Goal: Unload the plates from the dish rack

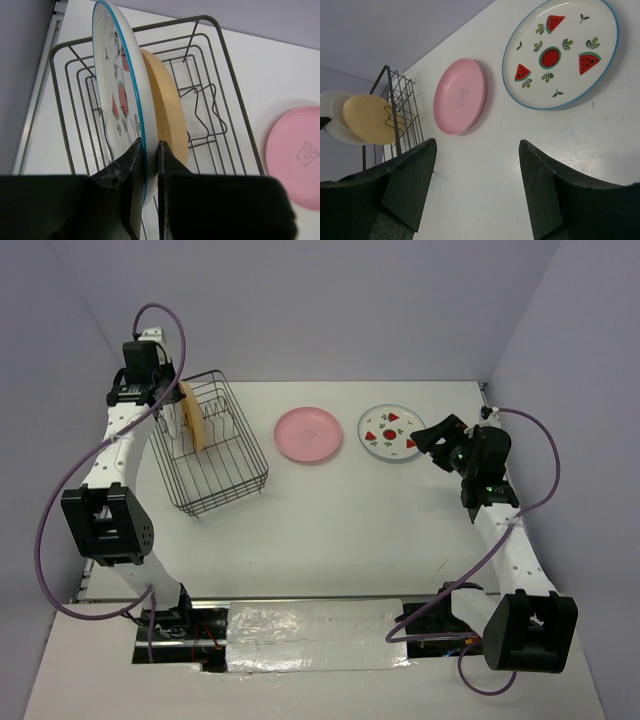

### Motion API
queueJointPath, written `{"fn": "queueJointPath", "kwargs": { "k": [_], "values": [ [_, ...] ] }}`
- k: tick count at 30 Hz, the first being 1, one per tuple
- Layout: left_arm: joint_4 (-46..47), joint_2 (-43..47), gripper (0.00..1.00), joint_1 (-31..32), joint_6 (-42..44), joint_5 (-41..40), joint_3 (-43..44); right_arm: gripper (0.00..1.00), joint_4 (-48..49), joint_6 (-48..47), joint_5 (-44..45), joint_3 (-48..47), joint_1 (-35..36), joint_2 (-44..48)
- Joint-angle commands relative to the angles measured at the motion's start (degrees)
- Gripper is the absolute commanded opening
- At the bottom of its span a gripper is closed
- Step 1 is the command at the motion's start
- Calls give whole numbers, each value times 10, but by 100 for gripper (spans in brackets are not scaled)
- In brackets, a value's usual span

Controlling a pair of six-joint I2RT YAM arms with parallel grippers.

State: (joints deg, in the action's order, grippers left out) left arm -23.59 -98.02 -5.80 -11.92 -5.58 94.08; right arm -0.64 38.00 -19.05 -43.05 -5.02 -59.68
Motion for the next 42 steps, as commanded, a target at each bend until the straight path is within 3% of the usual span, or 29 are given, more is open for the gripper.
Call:
{"fn": "queueJointPath", "kwargs": {
  "k": [1,7,14,17,23,26,31,36,42],
  "values": [
    [65,48,0,-7,20,-31,52,74,13,-8,4,2,2,15],
    [73,76,0,-7,-8,-16,72,74,11,-10,2,-2,2,15],
    [9,82,0,11,-21,-35,144,74,-1,-10,-8,-6,3,19],
    [25,95,0,100,58,-152,138,74,-2,-7,-11,-6,2,24],
    [22,89,0,202,112,-159,158,74,-6,-6,-42,-17,2,21],
    [43,86,0,337,194,-206,133,75,-10,10,-83,-33,3,4],
    [63,87,0,446,192,-200,91,77,-8,36,-148,-54,1,-11],
    [100,81,0,584,223,-282,42,78,5,66,-185,-50,1,4],
    [179,105,0,671,212,-266,-52,80,89,133,-243,-24,-2,13]
  ]
}}
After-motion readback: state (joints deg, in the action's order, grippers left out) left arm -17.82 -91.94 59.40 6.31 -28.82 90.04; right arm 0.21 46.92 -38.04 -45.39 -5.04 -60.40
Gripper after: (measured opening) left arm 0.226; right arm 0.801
